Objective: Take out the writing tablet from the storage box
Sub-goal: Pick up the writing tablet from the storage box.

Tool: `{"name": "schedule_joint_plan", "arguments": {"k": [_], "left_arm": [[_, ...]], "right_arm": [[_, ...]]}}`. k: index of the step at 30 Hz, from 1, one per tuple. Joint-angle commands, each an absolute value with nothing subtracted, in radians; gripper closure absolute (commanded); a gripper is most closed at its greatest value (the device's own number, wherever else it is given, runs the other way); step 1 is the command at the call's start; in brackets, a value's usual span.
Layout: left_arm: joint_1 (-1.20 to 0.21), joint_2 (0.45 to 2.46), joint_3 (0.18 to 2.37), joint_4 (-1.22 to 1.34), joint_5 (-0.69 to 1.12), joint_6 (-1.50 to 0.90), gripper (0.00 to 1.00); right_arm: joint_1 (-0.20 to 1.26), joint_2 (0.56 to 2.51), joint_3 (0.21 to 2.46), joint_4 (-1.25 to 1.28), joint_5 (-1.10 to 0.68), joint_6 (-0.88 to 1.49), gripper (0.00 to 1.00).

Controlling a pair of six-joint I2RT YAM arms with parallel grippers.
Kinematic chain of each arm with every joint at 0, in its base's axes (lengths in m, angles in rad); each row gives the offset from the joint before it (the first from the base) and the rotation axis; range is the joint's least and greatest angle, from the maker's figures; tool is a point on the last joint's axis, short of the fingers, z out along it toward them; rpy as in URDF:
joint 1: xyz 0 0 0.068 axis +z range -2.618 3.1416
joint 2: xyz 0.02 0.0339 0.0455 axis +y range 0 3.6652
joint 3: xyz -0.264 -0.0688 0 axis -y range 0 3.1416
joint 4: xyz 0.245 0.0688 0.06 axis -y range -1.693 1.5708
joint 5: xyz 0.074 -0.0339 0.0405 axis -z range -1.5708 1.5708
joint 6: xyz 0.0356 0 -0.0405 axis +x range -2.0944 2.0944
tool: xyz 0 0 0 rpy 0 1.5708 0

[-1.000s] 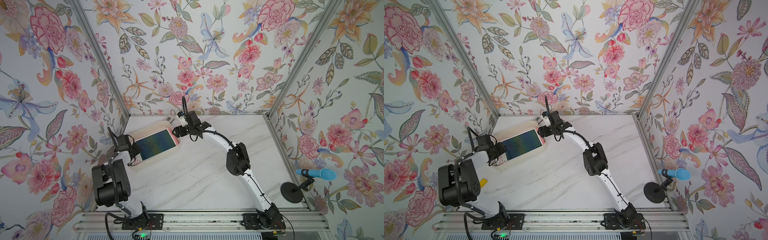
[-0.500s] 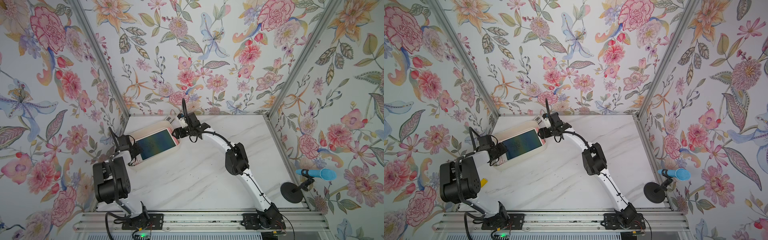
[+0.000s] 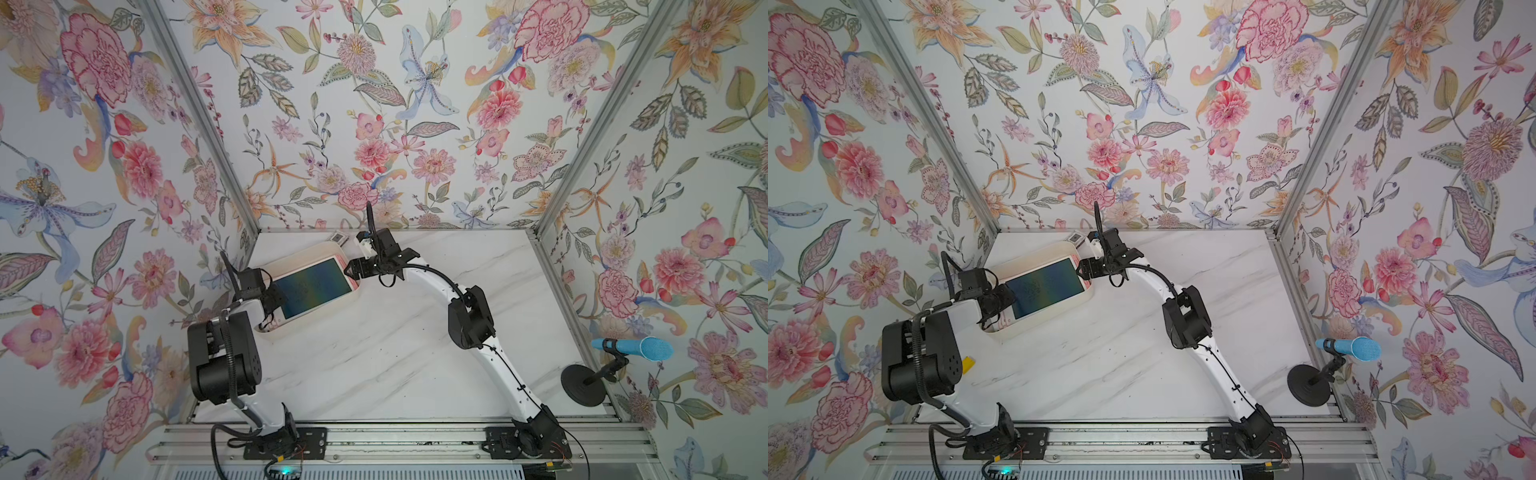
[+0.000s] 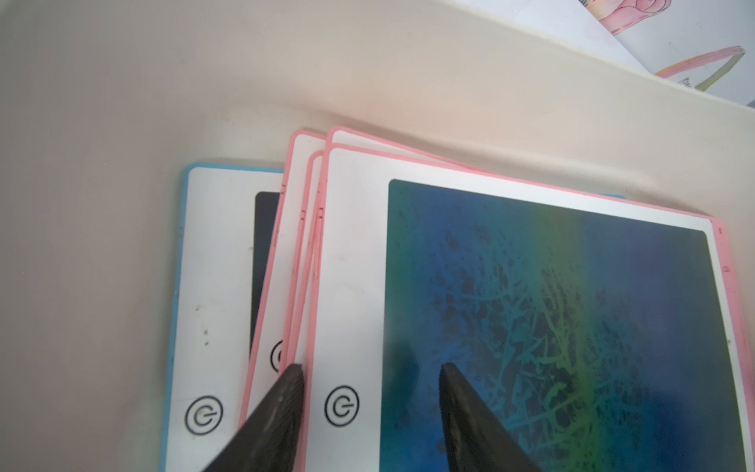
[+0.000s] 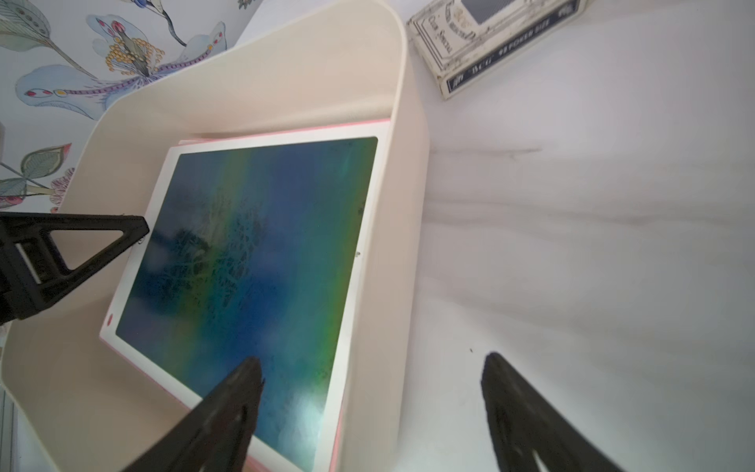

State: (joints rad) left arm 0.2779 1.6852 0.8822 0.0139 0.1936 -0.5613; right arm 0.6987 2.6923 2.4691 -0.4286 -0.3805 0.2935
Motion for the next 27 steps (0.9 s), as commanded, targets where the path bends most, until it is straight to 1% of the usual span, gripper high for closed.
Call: {"name": "schedule_joint_plan", "arguments": {"k": [1,20,23,27], "left_arm": [[0.261,1.739,0.892,-0.089,0.192,-0.542,0.44],[0.261,1.746,0.968,-0.249,0.106,-0.499,0.44],[0.261,1.752,0.955,-0.234,0.144,-0.501,0.44],[0.257,1.795,0.932,-0.167,0.278,-0.51,0.44]], "right_arm": [[0.703,2.714,2.496,-0.419,-0.411,0.316,0.15],[0.729,2.699,2.479,-0.347,-0.504,0.321,0.17],[0.729,2.703,2.48,-0.337,-0.522,0.327,0.17],[0.73,2.72,2.491,-0.333,-0.539,0.336,0.19]]}}
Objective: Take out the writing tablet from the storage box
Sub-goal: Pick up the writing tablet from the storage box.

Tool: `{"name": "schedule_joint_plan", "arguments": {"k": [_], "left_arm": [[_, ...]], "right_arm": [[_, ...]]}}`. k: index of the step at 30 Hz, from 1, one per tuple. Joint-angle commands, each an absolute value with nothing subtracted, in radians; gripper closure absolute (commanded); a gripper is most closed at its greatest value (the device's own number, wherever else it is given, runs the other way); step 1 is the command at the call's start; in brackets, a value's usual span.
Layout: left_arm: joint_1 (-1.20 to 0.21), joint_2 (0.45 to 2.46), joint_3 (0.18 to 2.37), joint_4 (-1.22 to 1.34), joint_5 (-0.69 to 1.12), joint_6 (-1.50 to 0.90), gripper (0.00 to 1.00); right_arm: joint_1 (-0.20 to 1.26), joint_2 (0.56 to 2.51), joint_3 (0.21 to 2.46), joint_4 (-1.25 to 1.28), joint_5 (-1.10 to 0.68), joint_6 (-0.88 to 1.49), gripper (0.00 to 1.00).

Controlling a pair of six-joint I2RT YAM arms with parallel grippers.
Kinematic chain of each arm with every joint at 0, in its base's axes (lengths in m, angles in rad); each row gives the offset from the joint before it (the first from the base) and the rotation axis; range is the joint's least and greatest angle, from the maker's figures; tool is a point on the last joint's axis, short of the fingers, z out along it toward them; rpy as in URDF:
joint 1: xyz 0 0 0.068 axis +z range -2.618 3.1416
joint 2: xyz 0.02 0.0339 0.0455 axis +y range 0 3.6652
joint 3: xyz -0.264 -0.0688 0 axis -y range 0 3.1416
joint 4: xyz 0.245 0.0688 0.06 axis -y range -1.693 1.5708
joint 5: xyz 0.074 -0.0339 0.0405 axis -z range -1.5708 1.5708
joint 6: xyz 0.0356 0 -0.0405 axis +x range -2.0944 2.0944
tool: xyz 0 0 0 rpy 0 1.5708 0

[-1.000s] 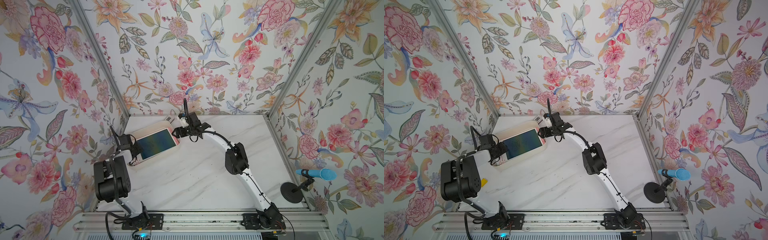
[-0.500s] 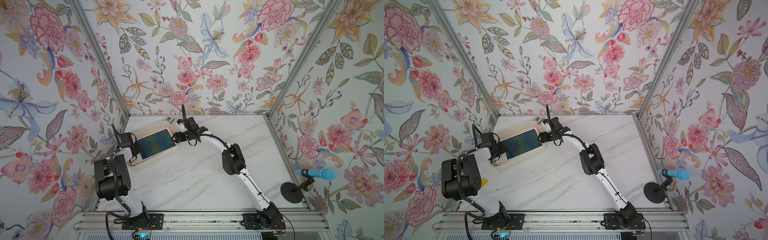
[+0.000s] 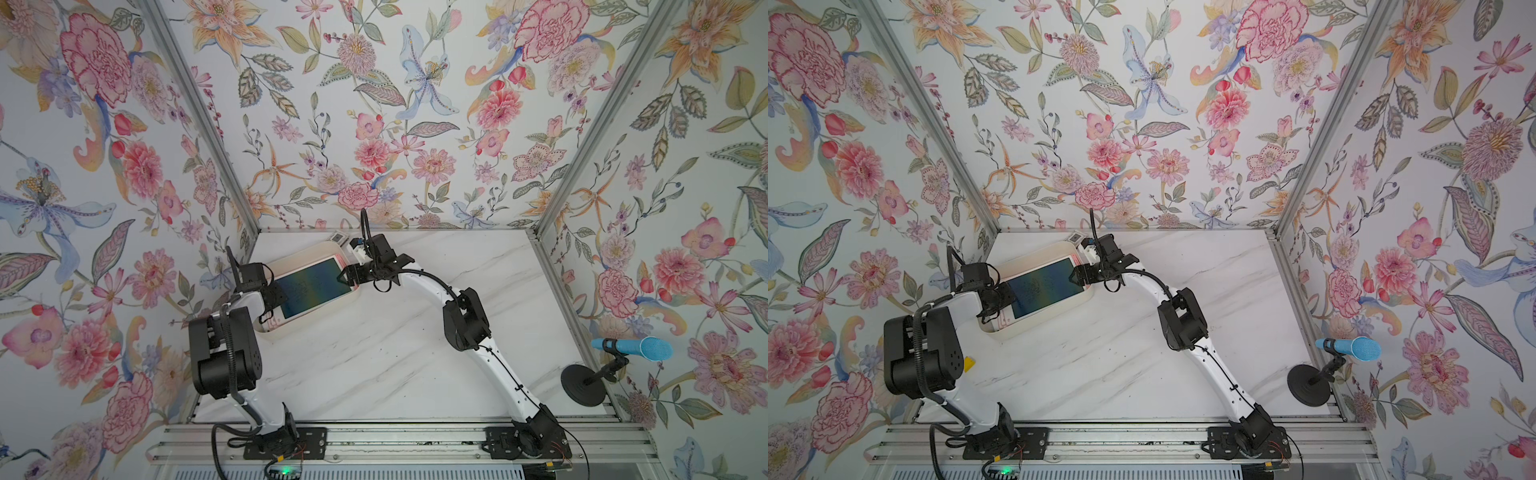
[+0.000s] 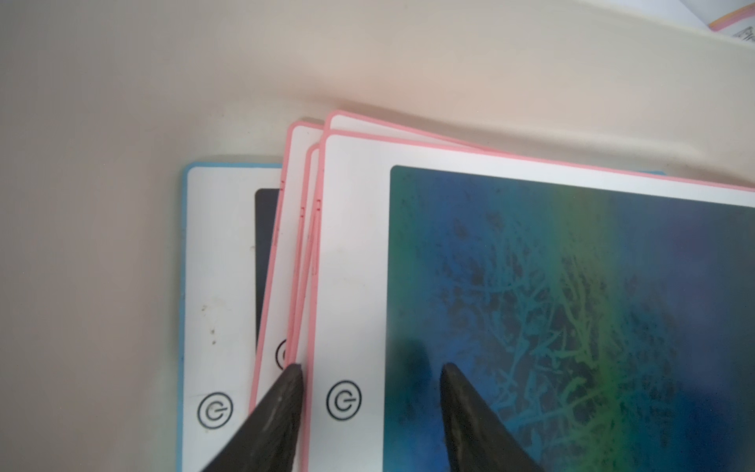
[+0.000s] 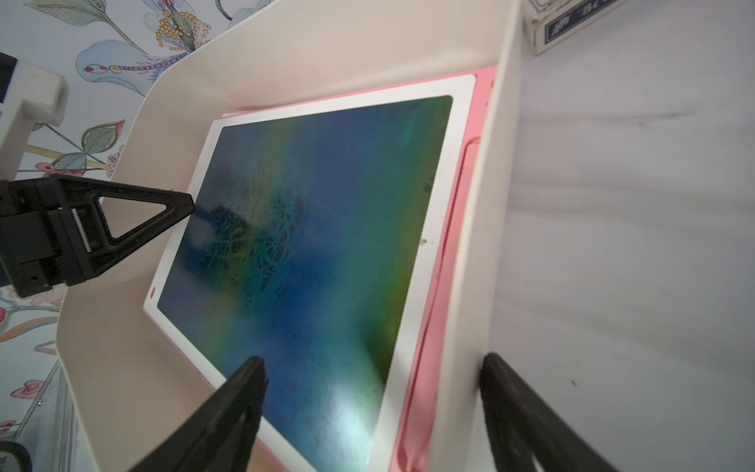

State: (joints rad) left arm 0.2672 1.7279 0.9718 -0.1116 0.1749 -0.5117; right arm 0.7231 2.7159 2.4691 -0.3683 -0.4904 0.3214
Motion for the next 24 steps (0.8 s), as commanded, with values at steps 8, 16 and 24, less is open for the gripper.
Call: {"name": "schedule_joint_plan", "arguments": {"k": [8,16,24], "left_arm": [[0.233,1.835,0.895,-0.017,0.534,-0.513,0.47],[0.23,1.829,0.852,0.109,0.695,-0.55,0.51],[0.234,1.823,0.818,0.208,0.802,-0.591,0.54]], "right_arm": [[0.725,2.742,2.514,-0.33,-0.569,0.343,0.22],[0.725,2.749,2.522,-0.33,-0.583,0.347,0.22],[0.725,2.753,2.523,-0.331,-0.613,0.346,0.24]]}}
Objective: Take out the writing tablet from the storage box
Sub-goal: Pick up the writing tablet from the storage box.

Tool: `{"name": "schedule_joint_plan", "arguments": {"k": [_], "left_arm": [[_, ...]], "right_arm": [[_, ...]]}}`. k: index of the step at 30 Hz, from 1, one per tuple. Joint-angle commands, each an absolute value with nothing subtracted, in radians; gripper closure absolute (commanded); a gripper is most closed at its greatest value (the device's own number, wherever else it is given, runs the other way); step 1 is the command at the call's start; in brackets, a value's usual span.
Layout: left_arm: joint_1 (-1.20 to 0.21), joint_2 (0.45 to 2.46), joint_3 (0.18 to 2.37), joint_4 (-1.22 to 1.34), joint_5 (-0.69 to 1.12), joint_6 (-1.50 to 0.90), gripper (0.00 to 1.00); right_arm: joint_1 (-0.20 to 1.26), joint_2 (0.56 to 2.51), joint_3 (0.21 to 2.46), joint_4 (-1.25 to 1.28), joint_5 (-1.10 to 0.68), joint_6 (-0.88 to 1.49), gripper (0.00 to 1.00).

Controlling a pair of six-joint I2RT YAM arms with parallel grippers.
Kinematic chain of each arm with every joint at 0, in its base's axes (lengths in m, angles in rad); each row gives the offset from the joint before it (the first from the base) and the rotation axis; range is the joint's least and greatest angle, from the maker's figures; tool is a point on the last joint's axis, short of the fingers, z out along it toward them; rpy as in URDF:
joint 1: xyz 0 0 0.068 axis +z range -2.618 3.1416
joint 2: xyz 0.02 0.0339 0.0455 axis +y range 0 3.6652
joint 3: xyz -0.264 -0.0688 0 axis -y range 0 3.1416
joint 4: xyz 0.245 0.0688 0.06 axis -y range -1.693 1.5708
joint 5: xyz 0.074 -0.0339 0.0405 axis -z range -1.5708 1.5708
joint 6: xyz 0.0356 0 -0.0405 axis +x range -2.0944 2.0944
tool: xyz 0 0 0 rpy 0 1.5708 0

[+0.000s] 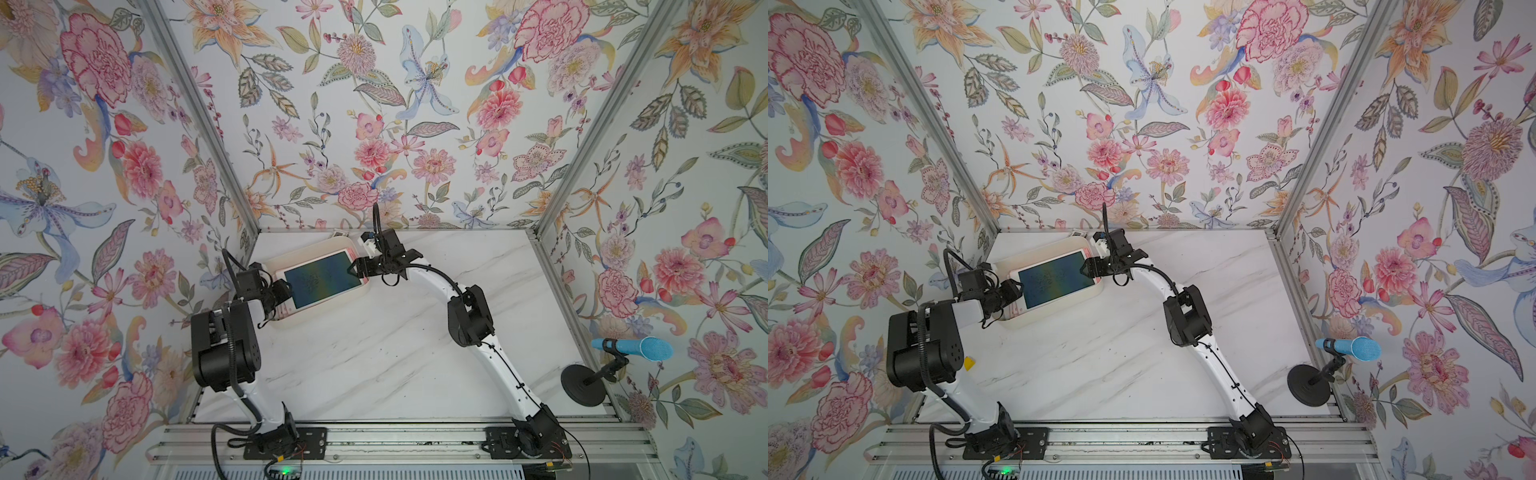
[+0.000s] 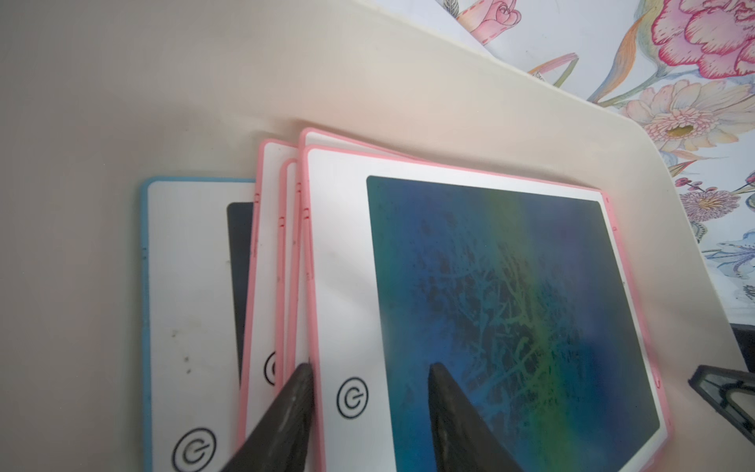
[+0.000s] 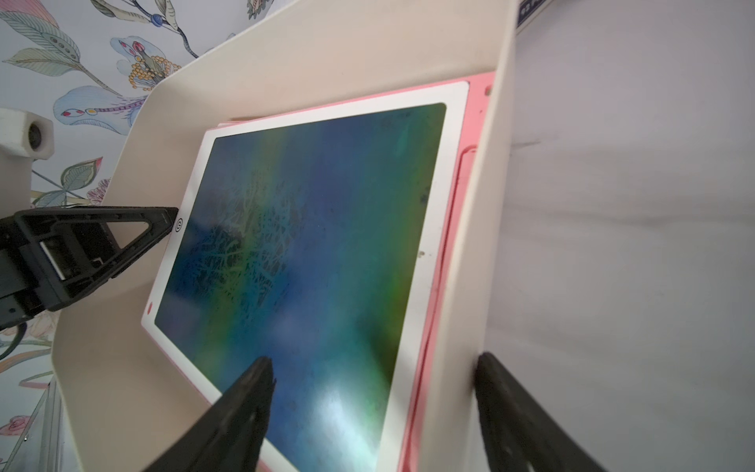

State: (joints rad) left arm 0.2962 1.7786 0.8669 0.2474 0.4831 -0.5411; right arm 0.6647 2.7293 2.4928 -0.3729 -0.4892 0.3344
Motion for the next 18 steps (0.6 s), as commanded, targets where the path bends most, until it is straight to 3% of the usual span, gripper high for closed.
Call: {"name": "schedule_joint_plan", "arguments": {"k": [1,9,11,18], "left_arm": [[0.235,1.821,0.809,0.239,0.825,-0.608,0.55],[0.247,1.815,0.789,0.283,0.855,-0.629,0.63],[0.249,1.808,0.775,0.321,0.88,-0.651,0.7],[0.258,1.775,0.741,0.388,0.906,-0.693,0.7]], "right_arm": [[0.725,2.756,2.526,-0.33,-0.618,0.347,0.24],[0.731,2.754,2.528,-0.333,-0.632,0.344,0.25],[0.731,2.754,2.528,-0.333,-0.636,0.343,0.25],[0.73,2.75,2.528,-0.334,-0.651,0.339,0.25]]}}
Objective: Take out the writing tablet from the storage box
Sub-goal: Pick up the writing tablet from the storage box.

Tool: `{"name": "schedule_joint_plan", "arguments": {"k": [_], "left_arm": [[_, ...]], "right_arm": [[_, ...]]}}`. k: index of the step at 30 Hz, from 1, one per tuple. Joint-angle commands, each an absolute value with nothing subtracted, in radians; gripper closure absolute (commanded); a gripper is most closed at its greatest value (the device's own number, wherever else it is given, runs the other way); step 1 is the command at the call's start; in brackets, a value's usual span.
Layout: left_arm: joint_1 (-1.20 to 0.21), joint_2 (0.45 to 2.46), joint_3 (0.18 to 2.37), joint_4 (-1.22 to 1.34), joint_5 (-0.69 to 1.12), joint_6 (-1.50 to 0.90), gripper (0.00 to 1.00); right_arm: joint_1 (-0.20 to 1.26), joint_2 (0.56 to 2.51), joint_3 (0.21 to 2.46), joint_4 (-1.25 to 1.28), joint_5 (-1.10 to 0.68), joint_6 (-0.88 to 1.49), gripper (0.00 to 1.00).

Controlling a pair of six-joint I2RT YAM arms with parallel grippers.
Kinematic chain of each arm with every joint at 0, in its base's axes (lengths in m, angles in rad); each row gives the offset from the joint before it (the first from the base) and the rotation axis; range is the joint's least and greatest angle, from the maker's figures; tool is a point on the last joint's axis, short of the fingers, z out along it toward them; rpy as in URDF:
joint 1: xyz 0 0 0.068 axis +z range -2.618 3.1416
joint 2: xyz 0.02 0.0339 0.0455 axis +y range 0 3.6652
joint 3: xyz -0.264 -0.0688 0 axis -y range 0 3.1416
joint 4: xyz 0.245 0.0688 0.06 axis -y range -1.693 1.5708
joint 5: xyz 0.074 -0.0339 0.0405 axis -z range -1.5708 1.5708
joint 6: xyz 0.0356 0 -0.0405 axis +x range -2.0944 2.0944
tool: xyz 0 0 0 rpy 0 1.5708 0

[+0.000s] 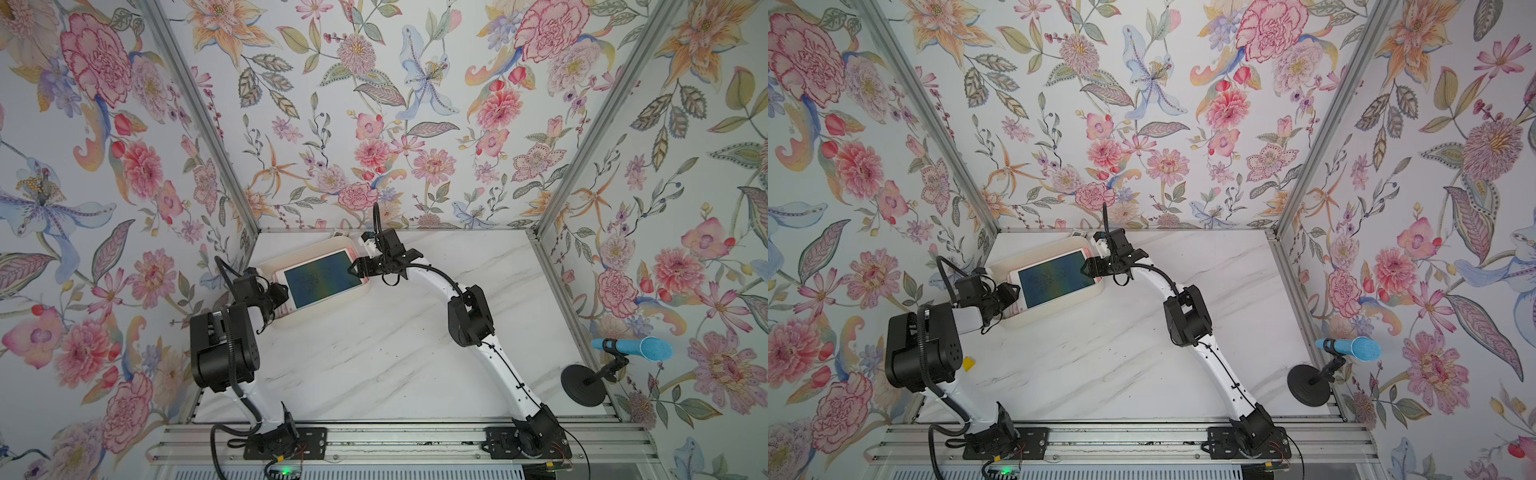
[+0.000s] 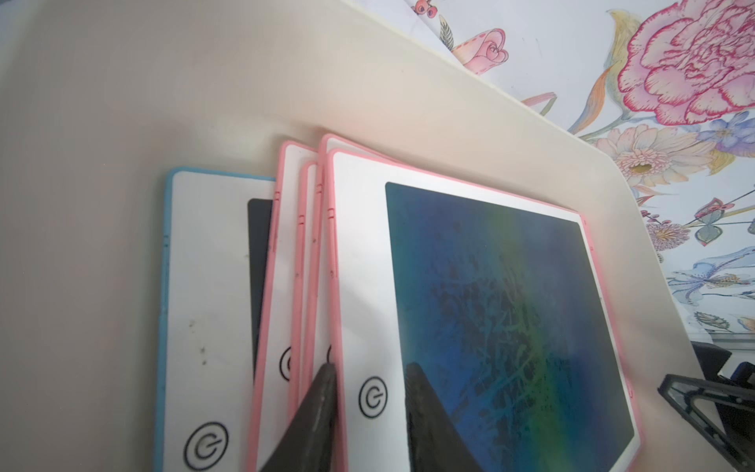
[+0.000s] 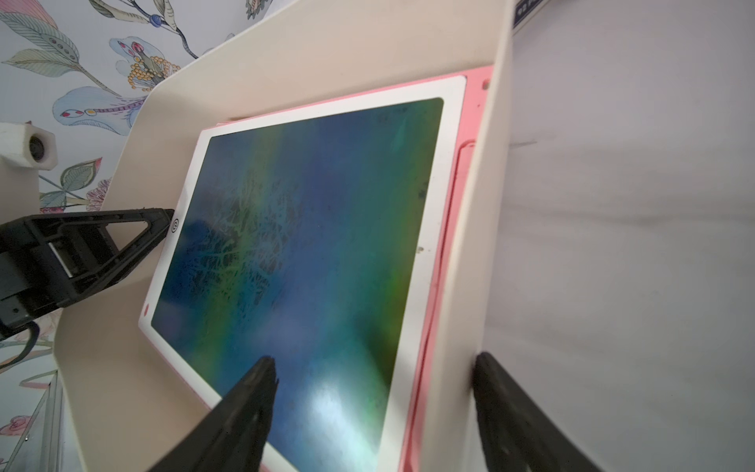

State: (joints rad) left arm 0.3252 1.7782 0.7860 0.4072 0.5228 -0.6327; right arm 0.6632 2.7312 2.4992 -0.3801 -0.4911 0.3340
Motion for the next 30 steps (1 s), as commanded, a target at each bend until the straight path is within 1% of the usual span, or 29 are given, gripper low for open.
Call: {"name": "schedule_joint_plan", "arguments": {"k": [1,5,9,13,17,19,27,29,30], "left_arm": [[0.258,1.769,0.729,0.422,0.921,-0.716,0.69],[0.258,1.76,0.698,0.535,0.968,-0.792,0.7],[0.258,1.769,0.692,0.549,0.974,-0.797,0.7],[0.258,1.785,0.67,0.639,1.002,-0.852,0.7],[0.257,1.797,0.686,0.56,0.974,-0.79,0.67],[0.256,1.817,0.676,0.608,0.992,-0.813,0.67],[0.255,1.894,0.657,0.746,1.041,-0.877,0.71],[0.255,1.898,0.668,0.708,1.029,-0.85,0.72],[0.254,1.895,0.688,0.609,0.999,-0.791,0.72]], "right_arm": [[0.73,2.751,2.529,-0.333,-0.655,0.338,0.25],[0.729,2.751,2.526,-0.333,-0.668,0.338,0.26],[0.729,2.75,2.526,-0.333,-0.669,0.338,0.26],[0.729,2.75,2.526,-0.329,-0.677,0.34,0.26],[0.729,2.751,2.528,-0.322,-0.685,0.342,0.26],[0.731,2.75,2.528,-0.321,-0.688,0.343,0.26],[0.736,2.748,2.528,-0.318,-0.696,0.338,0.26],[0.736,2.748,2.528,-0.316,-0.702,0.338,0.27],[0.735,2.748,2.528,-0.315,-0.704,0.336,0.27]]}}
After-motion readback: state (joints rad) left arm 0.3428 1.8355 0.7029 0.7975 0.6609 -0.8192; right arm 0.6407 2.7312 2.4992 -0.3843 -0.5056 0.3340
